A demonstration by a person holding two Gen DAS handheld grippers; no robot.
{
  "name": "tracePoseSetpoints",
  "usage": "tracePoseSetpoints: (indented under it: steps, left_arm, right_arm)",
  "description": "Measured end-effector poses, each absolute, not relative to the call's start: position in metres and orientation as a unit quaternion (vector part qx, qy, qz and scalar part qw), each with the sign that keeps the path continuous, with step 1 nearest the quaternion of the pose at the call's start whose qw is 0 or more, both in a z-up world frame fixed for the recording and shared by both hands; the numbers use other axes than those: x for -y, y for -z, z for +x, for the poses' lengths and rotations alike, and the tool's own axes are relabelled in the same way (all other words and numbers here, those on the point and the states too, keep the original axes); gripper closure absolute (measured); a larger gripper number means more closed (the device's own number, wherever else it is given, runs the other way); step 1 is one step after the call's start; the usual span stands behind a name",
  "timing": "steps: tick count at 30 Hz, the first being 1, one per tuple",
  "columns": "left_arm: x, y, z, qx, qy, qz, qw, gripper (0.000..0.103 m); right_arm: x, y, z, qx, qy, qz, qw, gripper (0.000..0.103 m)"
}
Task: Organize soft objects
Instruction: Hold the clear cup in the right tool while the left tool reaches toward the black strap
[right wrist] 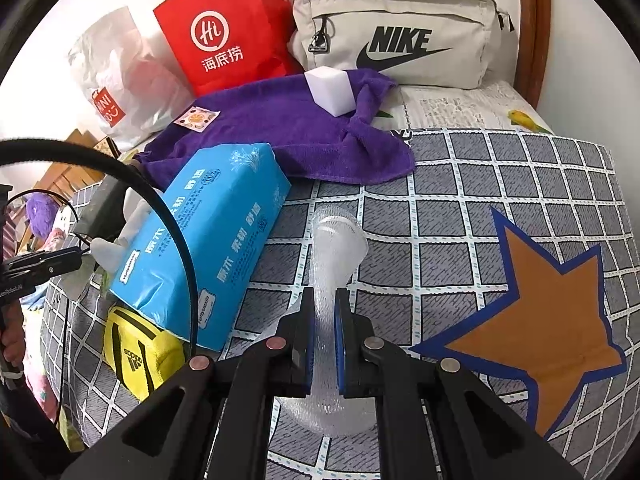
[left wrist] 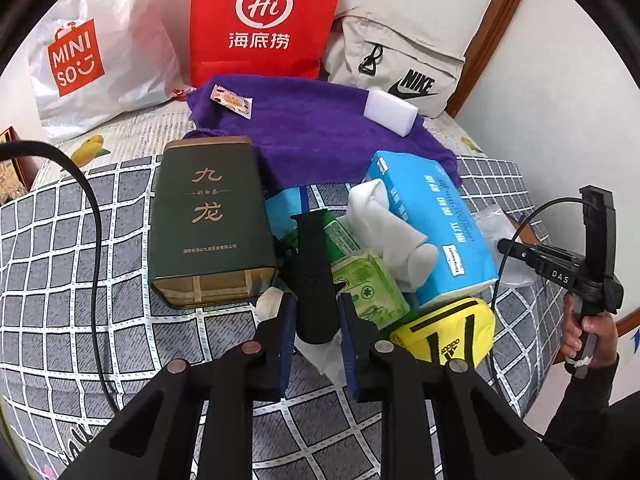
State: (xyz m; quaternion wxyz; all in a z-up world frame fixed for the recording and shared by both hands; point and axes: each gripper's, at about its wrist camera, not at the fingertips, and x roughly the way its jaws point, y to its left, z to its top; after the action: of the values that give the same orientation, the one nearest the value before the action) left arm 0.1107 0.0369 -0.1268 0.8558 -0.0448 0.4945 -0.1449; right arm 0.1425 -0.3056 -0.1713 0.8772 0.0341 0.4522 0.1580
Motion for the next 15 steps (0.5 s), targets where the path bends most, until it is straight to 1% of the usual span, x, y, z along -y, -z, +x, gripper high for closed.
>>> tracePoseSetpoints:
  steps: [7, 12, 14, 15]
  left_arm:
    - [-0.037, 0.122, 0.102, -0.493, 0.152, -0.036, 0.856, 0.083]
    - [-0.031, 0.142, 0.107, -0.522, 0.152, -0.022, 0.839, 0.083]
    - [-0.028, 0.146, 0.11, -0.524, 0.15, -0.017, 0.838, 0.075]
    - [-0.027, 0.147, 0.112, -0.524, 0.153, -0.018, 0.837, 0.074]
  right_arm:
    - [0.304, 0.171, 0.141, -0.454, -0.157, 0.032, 0.876, 0.094]
    - [0.301, 0.173, 0.141, -0.459, -0.16, 0.029, 0.874, 0.094]
    - [0.301, 0.173, 0.14, -0.46, -0.16, 0.029, 0.873, 0.094]
    - [0.301, 0.173, 0.141, -0.46, -0.159, 0.03, 0.873, 0.094]
